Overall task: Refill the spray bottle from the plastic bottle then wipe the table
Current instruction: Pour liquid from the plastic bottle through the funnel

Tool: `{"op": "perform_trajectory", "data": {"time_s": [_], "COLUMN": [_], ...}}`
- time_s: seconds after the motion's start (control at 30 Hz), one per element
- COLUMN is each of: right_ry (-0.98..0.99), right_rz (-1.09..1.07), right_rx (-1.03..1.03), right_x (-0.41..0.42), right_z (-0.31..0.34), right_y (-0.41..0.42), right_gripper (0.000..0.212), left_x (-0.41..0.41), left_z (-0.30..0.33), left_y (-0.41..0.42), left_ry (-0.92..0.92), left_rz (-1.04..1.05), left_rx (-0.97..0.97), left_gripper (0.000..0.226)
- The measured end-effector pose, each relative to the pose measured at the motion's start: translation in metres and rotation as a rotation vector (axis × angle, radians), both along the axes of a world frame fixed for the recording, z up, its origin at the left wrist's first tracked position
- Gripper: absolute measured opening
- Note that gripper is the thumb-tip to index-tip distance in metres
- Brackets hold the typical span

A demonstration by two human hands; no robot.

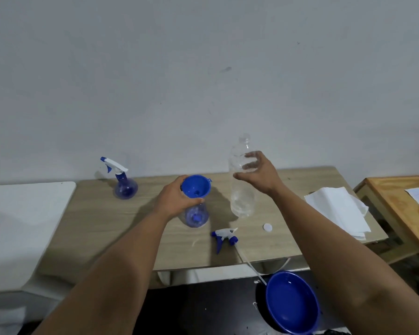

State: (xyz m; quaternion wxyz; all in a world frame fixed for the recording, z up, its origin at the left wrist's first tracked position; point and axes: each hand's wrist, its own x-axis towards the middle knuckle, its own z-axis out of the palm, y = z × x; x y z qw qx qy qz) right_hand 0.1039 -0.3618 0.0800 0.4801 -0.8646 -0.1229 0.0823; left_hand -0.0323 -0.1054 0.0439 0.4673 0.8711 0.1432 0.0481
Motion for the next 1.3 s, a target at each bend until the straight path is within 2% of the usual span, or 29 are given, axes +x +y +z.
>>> {"op": "perform_trajectory", "data": {"time_s": [0.13, 0.37, 0.57, 0.63, 0.73, 0.8, 0.87, 0.97, 1.07, 1.17, 1.27, 1.3], "right_ry": [0.016, 0.055, 0.112, 0.133, 0.149, 0.132, 0.138, 0.170, 0.143, 0.041, -0.206, -0.265], "right_rz": [-0.090, -0.217, -0.196, -0.203, -0.249, -0.322, -0.412, -0.453, -0.334, -0.156, 0.019, 0.100], "right_rx": [0.069, 0.174, 0.173, 0.169, 0.175, 0.149, 0.155, 0.199, 0.209, 0.169, 0.124, 0.055], "right_x": [0.006, 0.007, 0.001, -0.006, -0.023, -0.038, -0.057, -0.087, -0.107, -0.107, -0.092, -0.084], "right_z": [-0.020, -0.058, -0.056, -0.057, -0.064, -0.072, -0.082, -0.097, -0.098, -0.079, -0.044, -0.031], "right_y": [0.007, 0.002, -0.006, -0.009, -0.011, -0.010, -0.008, -0.003, 0.009, 0.031, 0.058, 0.067], "right_gripper": [0.074, 0.087, 0.108, 0.117, 0.121, 0.112, 0.091, 0.050, 0.023, 0.018, 0.023, 0.031], "left_x": [0.003, 0.001, 0.001, 0.000, -0.004, -0.005, -0.008, -0.012, -0.010, -0.003, 0.002, 0.003], "left_z": [-0.004, -0.001, 0.000, 0.000, -0.003, -0.008, -0.012, -0.019, -0.038, -0.046, -0.051, -0.053], "left_y": [0.001, -0.001, -0.004, -0.005, -0.003, 0.000, 0.001, 0.000, 0.000, -0.005, -0.014, -0.017], "left_ry": [-0.006, -0.009, -0.008, -0.004, 0.048, 0.079, 0.092, 0.104, 0.136, 0.203, 0.314, 0.327], "left_rz": [-0.002, 0.002, 0.002, -0.006, 0.007, 0.027, 0.032, 0.013, -0.009, 0.003, 0.015, 0.026], "left_rx": [-0.004, -0.029, -0.032, -0.031, -0.026, -0.046, -0.073, -0.102, -0.113, -0.118, -0.068, -0.043], "left_gripper": [0.076, 0.067, 0.071, 0.078, 0.111, 0.124, 0.125, 0.112, 0.090, 0.084, 0.057, 0.052]}}
